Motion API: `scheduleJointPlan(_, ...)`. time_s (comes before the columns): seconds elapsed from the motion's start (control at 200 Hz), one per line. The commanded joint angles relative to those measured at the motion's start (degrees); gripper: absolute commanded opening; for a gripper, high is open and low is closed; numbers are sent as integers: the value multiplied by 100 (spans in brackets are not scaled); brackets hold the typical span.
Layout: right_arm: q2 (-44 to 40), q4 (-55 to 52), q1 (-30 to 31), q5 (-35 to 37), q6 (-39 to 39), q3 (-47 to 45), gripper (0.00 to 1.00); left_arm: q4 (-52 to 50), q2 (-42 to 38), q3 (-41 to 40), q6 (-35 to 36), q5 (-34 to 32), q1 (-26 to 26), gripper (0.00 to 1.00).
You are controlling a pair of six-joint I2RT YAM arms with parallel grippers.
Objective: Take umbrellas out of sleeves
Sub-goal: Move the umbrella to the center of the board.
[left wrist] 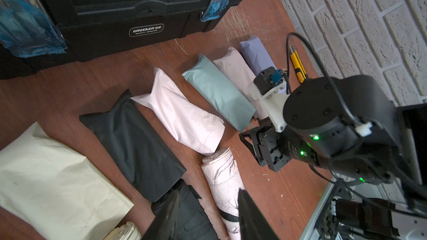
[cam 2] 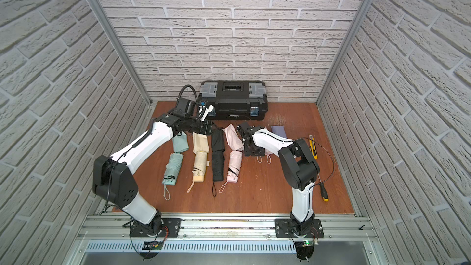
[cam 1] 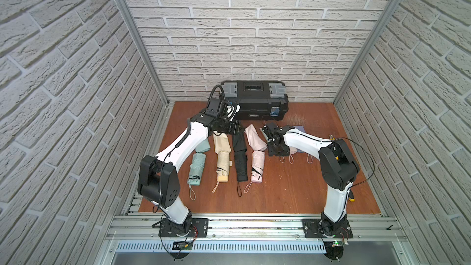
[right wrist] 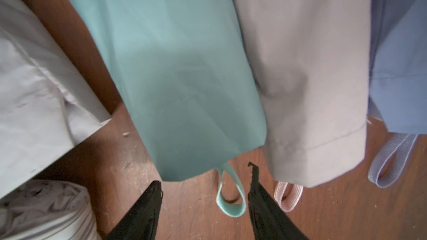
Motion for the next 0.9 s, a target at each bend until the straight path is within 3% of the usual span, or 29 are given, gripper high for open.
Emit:
scheduleJointPlan(0.0,-38,-33,-53,53,-95,-47,61,149,74,33,-18,110,61,43)
scheduleJointPlan(0.2,119,68,-62,-146,-115,-188,55,140,75,20,1,111,83,43)
scheduleJointPlan(0.28,157,144,-67,-211,-88,-292,41,140,84,24,-1,107,84,43)
scheduleJointPlan(0.47,154,226,-82,-239,-9,-412,39,132,143,24,10,101,85,43)
scheduleJointPlan(0.665,164,299,-116,-318,48,-529,15,117,164,51,26,91,84,43)
scheduleJointPlan(0.805,145,424,-139,-400,40,-626,3,61,132,71,70,84,79,43)
scheduleJointPlan(0.895,158,562,-188,-527,-15,-692,3,78,111,57,71,81,81,43)
